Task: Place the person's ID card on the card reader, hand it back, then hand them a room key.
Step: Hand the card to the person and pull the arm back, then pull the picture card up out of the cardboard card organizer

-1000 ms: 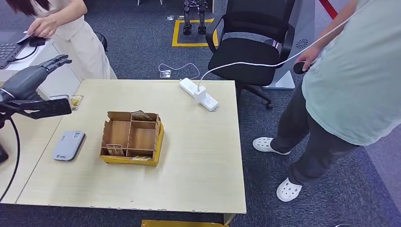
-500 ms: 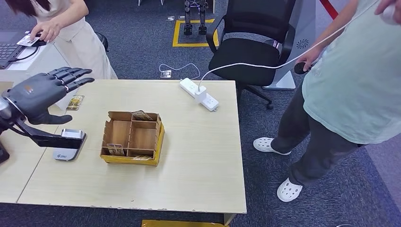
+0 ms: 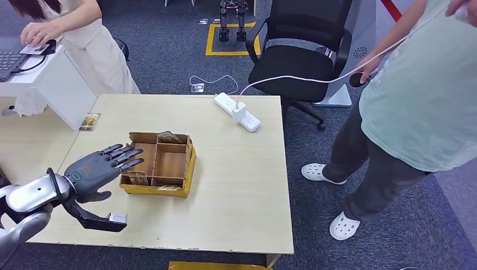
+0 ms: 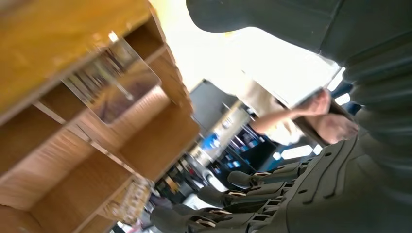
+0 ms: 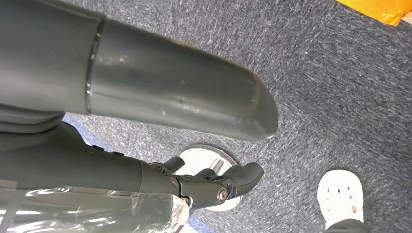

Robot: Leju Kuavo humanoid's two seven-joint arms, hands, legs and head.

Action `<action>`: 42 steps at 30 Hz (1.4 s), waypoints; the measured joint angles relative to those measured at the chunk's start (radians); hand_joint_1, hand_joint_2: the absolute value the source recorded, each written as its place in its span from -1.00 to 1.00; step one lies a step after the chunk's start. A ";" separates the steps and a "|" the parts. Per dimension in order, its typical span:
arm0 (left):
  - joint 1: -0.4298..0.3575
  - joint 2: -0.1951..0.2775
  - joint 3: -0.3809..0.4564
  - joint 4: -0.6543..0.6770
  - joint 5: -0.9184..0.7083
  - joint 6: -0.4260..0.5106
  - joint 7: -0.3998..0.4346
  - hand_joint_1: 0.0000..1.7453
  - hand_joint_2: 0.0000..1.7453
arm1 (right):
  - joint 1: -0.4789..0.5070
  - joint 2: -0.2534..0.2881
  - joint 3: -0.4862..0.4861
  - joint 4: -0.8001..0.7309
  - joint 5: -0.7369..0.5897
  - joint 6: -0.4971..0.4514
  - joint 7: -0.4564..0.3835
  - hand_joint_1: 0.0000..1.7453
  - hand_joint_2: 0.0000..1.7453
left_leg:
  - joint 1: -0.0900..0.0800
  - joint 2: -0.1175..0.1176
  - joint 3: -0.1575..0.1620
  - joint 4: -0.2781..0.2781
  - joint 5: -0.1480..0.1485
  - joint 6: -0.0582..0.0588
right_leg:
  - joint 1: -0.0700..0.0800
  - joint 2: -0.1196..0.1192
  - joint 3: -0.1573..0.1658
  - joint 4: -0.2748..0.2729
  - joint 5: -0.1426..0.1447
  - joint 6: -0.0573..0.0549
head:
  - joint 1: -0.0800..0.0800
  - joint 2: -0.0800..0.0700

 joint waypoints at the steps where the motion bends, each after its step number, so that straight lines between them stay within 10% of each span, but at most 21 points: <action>1: -0.002 0.002 0.004 0.000 0.033 -0.023 -0.012 -1.00 1.00 | 0.000 0.000 -0.001 0.000 0.001 0.000 0.000 -1.00 -1.00 | 0.000 0.000 0.000 0.000 0.000 0.000 | 0.000 0.000 0.000 0.000 0.000 0.000 | 0.000 0.000; 10: -0.021 -0.006 0.050 0.002 0.151 -0.057 -0.008 -1.00 1.00 | -0.001 0.000 -0.001 0.000 0.017 0.002 0.000 -1.00 -1.00 | 0.000 0.000 0.000 0.000 0.000 0.000 | 0.000 -0.001 0.000 0.000 0.000 0.000 | 0.000 0.000; 26: 0.094 -0.240 0.127 0.083 -0.062 0.108 0.145 -1.00 1.00 | 0.013 0.001 -0.013 0.000 0.013 -0.014 -0.009 -1.00 -1.00 | 0.000 -0.001 0.000 0.000 0.000 0.000 | 0.000 -0.001 0.000 0.000 0.000 0.000 | 0.000 0.000; 42: 0.145 -0.339 0.193 0.148 -0.135 0.117 0.177 -1.00 1.00 | 0.019 0.002 -0.023 0.000 0.018 -0.021 -0.013 -1.00 -1.00 | 0.000 -0.001 0.000 0.000 0.000 0.000 | 0.000 -0.001 0.000 0.000 0.000 0.000 | 0.000 0.000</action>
